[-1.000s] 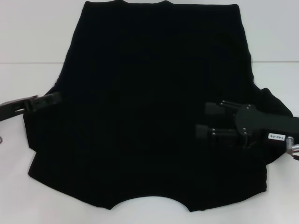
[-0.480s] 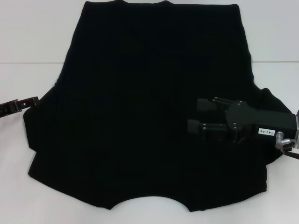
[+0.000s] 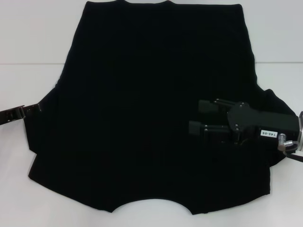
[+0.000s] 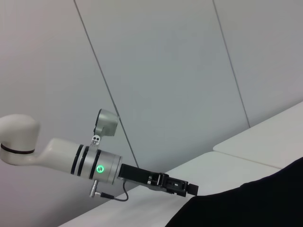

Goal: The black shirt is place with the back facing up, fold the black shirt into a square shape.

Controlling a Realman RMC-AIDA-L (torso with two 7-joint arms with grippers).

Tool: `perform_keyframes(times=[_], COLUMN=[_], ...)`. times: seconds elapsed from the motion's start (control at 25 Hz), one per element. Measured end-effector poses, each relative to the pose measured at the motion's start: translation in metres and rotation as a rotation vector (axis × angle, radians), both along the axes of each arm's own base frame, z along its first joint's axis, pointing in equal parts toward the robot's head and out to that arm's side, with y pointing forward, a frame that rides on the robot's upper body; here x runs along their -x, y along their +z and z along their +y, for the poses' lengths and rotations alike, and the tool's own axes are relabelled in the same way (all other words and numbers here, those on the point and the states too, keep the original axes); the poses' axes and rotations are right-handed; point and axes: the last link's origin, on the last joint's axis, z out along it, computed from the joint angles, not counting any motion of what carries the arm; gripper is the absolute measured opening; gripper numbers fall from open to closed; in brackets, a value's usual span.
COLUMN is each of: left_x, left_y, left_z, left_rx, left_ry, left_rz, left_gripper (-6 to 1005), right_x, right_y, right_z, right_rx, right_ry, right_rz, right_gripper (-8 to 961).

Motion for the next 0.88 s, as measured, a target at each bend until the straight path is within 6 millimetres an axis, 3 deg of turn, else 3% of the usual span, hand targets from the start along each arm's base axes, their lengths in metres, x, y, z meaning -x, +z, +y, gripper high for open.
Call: perform_keyframes(times=[0.88], left_x=[-0.003], left_y=[-0.016], left_z=[0.002], left_rx=[0.03], left_ry=[-0.006], left_rz=[0.032], left_gripper=[842], right_x=[-0.002], right_y=[0.0], right_z=[-0.001], right_rx=[-0.001], right_ry=[-0.005], right_rz=[0.001], right_gripper=[927])
